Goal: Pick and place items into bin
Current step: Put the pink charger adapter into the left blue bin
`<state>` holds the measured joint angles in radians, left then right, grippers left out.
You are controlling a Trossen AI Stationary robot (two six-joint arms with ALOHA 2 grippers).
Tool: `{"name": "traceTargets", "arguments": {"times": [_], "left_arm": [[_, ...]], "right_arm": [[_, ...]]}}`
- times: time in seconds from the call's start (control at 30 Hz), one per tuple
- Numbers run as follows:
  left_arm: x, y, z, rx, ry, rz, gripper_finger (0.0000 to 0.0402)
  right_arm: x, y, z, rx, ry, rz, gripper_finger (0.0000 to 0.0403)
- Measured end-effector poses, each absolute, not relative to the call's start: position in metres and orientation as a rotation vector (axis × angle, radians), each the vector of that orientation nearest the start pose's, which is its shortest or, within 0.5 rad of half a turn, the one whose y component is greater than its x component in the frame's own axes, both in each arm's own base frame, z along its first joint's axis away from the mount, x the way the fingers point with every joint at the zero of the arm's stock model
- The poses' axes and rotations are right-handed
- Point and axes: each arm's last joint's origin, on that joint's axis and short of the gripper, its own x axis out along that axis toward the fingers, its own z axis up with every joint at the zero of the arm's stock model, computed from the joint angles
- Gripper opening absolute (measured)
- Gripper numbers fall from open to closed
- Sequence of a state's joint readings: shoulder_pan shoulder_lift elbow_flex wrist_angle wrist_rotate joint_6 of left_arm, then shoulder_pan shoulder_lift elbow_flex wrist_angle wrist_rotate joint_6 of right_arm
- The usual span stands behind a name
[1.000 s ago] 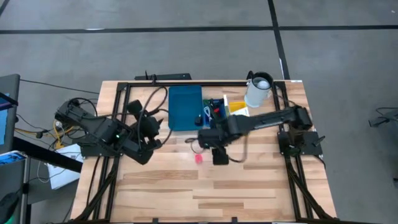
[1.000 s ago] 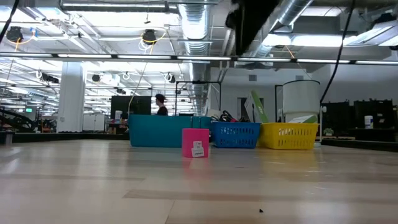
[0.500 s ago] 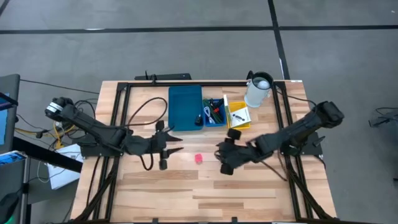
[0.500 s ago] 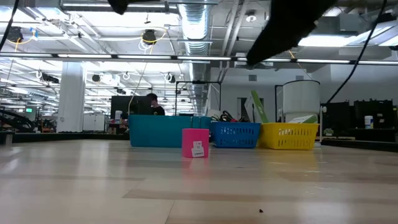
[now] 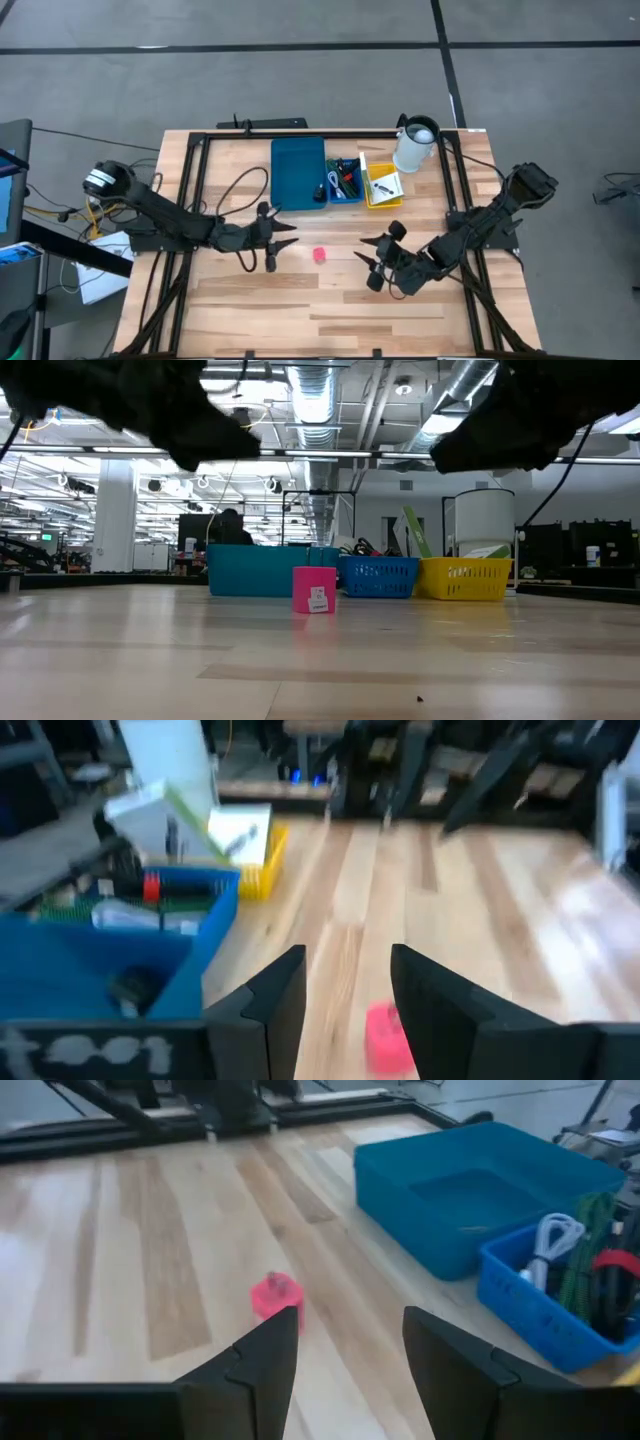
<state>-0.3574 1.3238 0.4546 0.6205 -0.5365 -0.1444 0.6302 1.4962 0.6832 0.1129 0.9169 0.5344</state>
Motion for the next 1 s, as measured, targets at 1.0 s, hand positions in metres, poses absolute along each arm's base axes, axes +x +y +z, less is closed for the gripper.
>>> {"name": "traceTargets", "arguments": {"times": [1.0], "left_arm": [[0.273,-0.098,0.102,-0.192,0.277,0.226,0.0138]], "right_arm": [[0.246,0.134,0.171,-0.081,0.476,-0.376,0.0175]]}}
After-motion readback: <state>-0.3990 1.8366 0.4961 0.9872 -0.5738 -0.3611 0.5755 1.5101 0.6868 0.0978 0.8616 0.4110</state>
